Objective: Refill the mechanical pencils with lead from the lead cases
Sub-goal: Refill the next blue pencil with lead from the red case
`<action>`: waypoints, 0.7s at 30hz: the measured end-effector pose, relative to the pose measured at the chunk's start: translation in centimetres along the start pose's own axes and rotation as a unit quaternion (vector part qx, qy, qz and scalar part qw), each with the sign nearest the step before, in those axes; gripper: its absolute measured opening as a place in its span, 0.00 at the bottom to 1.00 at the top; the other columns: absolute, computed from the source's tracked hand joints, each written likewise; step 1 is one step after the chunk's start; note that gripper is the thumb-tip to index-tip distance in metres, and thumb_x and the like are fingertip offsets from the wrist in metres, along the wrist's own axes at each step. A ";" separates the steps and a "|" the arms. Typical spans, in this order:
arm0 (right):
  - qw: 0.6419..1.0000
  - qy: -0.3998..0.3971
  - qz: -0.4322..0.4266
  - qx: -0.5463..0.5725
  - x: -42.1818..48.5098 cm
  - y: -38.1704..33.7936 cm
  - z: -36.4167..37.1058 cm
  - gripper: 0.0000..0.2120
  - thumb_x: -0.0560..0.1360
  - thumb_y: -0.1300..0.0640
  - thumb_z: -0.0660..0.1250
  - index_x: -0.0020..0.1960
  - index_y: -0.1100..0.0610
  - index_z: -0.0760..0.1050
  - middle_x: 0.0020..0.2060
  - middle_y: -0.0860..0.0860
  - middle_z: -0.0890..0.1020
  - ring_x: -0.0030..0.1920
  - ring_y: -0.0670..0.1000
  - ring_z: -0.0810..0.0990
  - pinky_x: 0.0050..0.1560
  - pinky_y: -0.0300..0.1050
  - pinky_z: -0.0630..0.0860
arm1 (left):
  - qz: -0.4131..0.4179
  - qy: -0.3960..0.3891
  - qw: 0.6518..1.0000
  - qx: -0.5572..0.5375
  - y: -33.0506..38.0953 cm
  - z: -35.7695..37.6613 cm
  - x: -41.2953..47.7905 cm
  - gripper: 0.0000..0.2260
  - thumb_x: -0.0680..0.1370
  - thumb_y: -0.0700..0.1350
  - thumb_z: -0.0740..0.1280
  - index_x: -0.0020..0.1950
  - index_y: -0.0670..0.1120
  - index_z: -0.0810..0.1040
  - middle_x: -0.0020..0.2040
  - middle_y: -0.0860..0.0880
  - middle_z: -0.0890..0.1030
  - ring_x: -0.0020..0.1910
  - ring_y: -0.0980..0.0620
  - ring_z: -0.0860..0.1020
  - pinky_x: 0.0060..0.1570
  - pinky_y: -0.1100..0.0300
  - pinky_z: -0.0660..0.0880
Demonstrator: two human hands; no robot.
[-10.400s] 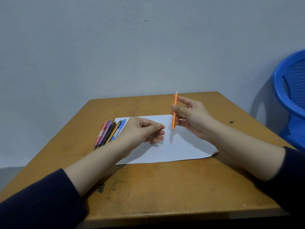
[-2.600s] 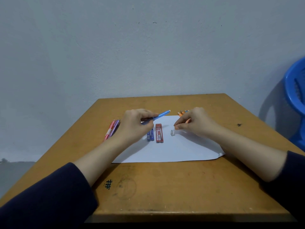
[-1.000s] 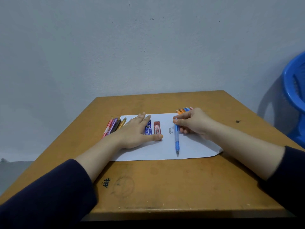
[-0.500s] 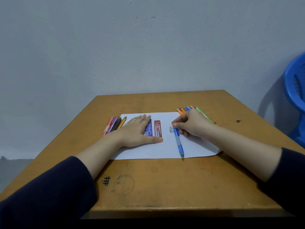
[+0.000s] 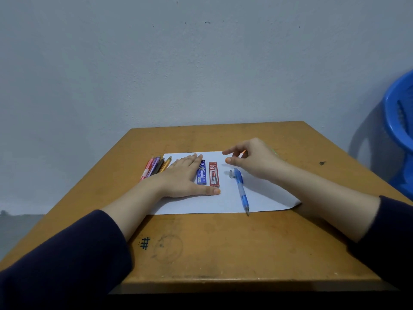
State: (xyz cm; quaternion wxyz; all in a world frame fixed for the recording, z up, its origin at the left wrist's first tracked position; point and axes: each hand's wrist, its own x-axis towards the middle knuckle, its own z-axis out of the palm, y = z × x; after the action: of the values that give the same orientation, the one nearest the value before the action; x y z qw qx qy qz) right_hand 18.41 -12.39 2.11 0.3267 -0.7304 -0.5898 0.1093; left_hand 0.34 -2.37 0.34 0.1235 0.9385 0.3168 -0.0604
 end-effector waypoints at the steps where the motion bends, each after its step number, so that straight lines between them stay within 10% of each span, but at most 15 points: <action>1: 1.000 -0.016 -0.016 -0.017 0.1 -0.5 -0.1 0.15 0.75 0.50 0.69 0.61 0.49 0.78 0.44 0.43 0.78 0.40 0.41 0.73 0.37 0.34 0.66 | 0.001 -0.003 1.000 0.003 -0.1 0.0 0.0 0.53 0.64 0.75 0.56 0.78 0.48 0.38 0.79 0.50 0.40 0.77 0.52 0.43 0.73 0.54 0.43; 9: 0.975 -0.153 -0.055 -0.154 1.7 -1.5 0.9 0.37 0.68 0.42 0.73 0.73 0.51 0.65 0.68 0.49 0.71 0.70 0.51 0.62 0.63 0.45 0.63 | 0.009 -0.014 1.000 0.015 -0.1 -0.2 -0.2 0.55 0.63 0.75 0.56 0.78 0.46 0.38 0.79 0.49 0.40 0.77 0.52 0.42 0.75 0.54 0.43; 21: 0.970 -0.172 -0.049 -0.163 2.5 -1.7 0.8 0.41 0.65 0.44 0.76 0.73 0.54 0.65 0.68 0.47 0.72 0.68 0.50 0.68 0.64 0.42 0.66 | 0.005 -0.019 1.000 0.020 -0.2 -0.2 0.0 0.55 0.63 0.75 0.56 0.78 0.46 0.37 0.79 0.49 0.38 0.77 0.53 0.41 0.74 0.55 0.42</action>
State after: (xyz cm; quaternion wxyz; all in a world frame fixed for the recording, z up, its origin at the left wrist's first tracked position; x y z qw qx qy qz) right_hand 17.30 -9.61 3.07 0.1019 -0.7144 -0.6818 0.1196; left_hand 0.24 -2.11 0.47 0.1106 0.9411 0.3082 -0.0840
